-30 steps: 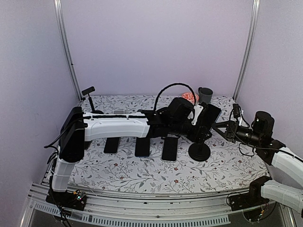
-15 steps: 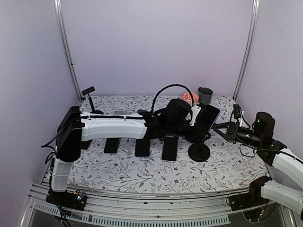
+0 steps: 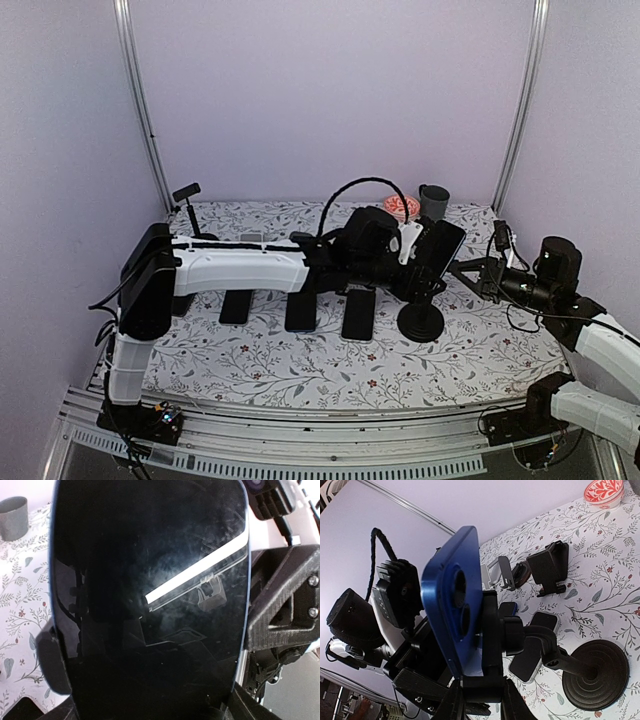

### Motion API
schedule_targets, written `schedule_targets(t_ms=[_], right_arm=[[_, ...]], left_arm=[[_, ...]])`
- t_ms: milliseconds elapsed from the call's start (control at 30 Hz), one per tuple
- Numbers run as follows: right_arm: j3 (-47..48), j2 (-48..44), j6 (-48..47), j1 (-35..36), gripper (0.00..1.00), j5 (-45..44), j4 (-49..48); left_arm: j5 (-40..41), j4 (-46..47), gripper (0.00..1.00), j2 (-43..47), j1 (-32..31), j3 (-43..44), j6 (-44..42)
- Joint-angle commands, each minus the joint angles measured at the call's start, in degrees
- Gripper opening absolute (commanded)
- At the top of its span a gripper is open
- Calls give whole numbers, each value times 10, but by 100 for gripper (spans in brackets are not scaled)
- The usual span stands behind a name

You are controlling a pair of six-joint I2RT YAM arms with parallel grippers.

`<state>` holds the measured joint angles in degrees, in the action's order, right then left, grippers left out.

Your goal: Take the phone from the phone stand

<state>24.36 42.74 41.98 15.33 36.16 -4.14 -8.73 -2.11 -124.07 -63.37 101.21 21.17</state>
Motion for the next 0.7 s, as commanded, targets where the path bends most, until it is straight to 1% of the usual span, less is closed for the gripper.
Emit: schedule_targets(t_ms=[0, 167, 400, 500, 633, 667], right_arm=[[-5, 3, 7, -13, 0, -23, 18], [-5, 10, 11, -12, 0, -27, 0], [-3, 28, 14, -13, 0, -29, -24], [3, 33, 14, -12, 0, -35, -30], [18, 45, 14, -12, 0, -45, -49], [23, 49, 12, -11, 0, -48, -54]], left_arm=[[-31, 40, 1, 21, 27, -3, -12], [-108, 95, 0, 29, 15, -16, -11], [-177, 128, 0, 47, 1, -24, -20], [-178, 144, 0, 64, 0, -39, -15], [-142, 165, 0, 107, 8, -90, -14], [-132, 169, 0, 135, 12, -104, -12]])
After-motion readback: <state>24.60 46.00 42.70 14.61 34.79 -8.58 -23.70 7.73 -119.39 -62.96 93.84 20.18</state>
